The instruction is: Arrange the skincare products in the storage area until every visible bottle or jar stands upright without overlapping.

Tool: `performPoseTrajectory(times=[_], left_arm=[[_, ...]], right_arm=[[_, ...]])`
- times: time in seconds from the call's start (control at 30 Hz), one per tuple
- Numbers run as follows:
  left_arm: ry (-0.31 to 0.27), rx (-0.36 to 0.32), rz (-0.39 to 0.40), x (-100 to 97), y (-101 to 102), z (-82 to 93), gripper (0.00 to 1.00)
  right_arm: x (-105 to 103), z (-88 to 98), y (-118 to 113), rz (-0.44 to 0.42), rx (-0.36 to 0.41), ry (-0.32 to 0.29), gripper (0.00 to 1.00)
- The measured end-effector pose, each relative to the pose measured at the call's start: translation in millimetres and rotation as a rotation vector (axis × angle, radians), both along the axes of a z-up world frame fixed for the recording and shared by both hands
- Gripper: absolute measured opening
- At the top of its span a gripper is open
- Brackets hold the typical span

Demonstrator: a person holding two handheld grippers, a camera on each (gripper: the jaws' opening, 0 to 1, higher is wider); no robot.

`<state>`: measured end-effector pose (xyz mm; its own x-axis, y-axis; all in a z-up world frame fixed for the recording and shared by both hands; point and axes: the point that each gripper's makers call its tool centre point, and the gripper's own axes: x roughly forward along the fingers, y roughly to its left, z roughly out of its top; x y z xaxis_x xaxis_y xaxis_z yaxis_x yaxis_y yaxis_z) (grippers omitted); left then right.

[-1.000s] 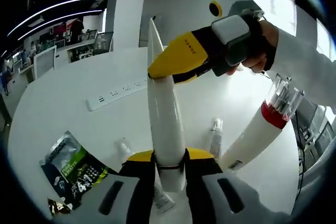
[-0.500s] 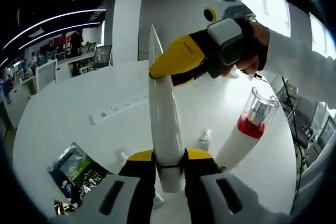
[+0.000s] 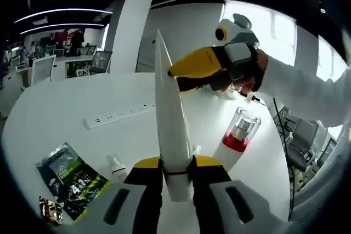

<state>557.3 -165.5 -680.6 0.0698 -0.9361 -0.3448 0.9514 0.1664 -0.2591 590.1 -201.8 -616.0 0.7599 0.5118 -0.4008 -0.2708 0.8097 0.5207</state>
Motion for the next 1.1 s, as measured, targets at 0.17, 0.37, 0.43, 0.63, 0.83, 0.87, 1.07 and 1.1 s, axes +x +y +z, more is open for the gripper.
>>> performPoseTrajectory(times=[0.17,0.37,0.43,0.63,0.83,0.87,1.07,1.1], left_arm=[[0.022,-0.035,-0.014,-3.5,6,2.3,0.17],[0.048,-0.057,-0.029,-6.6,17,-3.7,0.17],[0.036,-0.03,-0.056,-12.7,18,-8.5,0.17],[0.066,-0.042,-0.043,-18.3,17,-14.7,0.17],[0.145,-0.051,0.023,-14.0,16,-29.0,0.16],[0.14,-0.048,0.025,-13.0,17,-29.6,0.16],[0.156,-0.059,0.06,-11.8,18,-23.0,0.16],[0.16,-0.061,0.064,-11.8,19,-22.4,0.16]], right_arm=[[-2,9.2,-2,0.042,-0.074,-0.044,0.23],[-2,24.1,-14,0.089,-0.126,-0.117,0.0],[1,23.2,-14,0.1,-0.147,-0.11,0.0],[5,18.6,-19,0.156,-0.273,-0.094,0.0],[10,-1.5,-35,0.133,-0.303,-0.043,0.0],[7,-9.6,-40,0.129,-0.317,-0.022,0.0],[-7,-52.9,-74,0.098,-0.333,0.085,0.06],[-9,-59.2,-77,0.099,-0.33,0.098,0.06]])
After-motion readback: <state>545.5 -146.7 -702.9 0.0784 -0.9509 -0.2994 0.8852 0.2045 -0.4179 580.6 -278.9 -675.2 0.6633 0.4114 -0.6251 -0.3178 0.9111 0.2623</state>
